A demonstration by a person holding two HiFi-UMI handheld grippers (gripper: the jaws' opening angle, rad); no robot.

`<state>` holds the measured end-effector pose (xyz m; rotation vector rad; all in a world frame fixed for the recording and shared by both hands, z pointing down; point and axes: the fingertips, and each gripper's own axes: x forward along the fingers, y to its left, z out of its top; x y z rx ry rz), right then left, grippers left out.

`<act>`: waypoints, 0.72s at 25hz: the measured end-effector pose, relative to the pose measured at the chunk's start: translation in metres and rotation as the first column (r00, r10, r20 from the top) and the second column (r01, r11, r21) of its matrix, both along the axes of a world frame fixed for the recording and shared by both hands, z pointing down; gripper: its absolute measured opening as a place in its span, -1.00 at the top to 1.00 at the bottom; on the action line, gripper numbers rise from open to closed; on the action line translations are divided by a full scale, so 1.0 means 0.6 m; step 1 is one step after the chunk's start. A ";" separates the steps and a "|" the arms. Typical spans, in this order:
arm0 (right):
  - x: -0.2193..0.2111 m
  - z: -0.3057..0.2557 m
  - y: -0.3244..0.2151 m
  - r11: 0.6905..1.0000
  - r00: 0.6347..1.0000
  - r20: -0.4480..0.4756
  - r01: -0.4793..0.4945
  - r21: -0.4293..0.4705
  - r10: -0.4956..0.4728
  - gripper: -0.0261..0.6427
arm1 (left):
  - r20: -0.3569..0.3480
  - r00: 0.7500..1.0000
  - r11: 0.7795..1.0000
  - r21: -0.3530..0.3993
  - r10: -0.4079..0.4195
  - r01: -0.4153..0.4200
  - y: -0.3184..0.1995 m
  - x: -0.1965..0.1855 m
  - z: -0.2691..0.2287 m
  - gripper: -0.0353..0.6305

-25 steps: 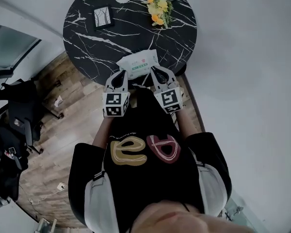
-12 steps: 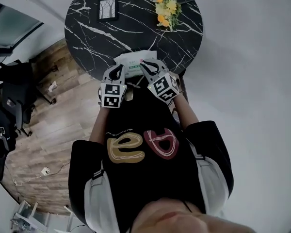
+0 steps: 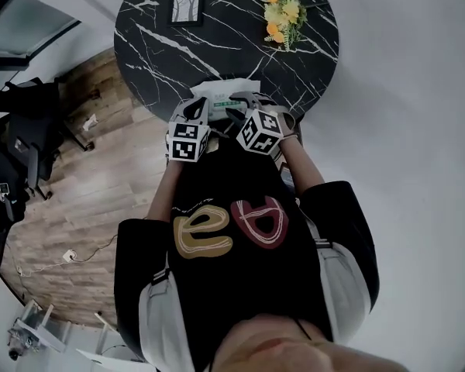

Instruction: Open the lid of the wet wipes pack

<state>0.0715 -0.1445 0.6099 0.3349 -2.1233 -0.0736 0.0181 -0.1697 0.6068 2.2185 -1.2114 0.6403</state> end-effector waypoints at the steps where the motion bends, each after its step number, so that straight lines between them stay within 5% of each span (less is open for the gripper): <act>1: 0.002 0.005 0.001 1.000 1.000 -0.023 0.019 -0.001 -0.019 0.52 | 0.001 1.000 1.000 -0.006 0.000 0.000 0.001 0.001 0.003 0.84; 18: -0.005 0.043 0.007 0.989 0.980 -0.136 0.149 0.008 -0.146 0.37 | 0.050 0.998 0.997 -0.075 -0.032 0.036 0.018 -0.003 0.043 0.84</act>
